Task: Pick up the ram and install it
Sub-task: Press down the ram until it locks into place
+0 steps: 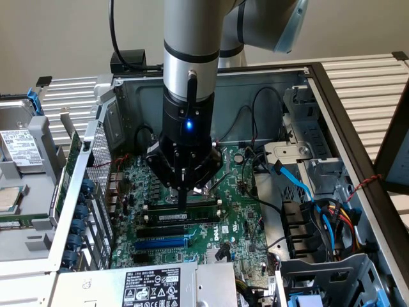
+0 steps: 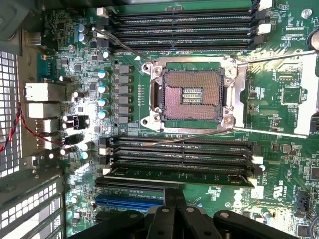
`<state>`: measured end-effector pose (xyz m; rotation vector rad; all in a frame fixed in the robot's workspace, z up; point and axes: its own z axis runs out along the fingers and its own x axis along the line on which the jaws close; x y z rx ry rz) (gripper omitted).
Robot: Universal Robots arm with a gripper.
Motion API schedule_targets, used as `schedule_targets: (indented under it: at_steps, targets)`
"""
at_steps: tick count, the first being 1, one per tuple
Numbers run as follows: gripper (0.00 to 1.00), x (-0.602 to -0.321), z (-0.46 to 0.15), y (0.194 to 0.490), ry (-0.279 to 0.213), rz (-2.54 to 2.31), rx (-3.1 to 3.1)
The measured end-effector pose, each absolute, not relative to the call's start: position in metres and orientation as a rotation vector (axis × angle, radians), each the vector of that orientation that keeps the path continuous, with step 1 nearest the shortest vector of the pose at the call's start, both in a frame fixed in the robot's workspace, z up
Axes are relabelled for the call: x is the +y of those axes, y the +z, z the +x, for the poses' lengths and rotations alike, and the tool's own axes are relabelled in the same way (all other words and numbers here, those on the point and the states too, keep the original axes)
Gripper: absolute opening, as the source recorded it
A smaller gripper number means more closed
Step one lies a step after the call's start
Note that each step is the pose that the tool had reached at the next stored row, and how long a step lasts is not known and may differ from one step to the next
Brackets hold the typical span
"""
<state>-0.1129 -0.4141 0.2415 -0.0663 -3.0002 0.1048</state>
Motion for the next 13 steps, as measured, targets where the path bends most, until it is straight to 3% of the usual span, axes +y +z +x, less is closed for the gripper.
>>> schedule_targets:
  at_steps: [13]
  targets:
    - [0.1,-0.4142,-0.1129,0.2414,0.093,-0.245,-2.987]
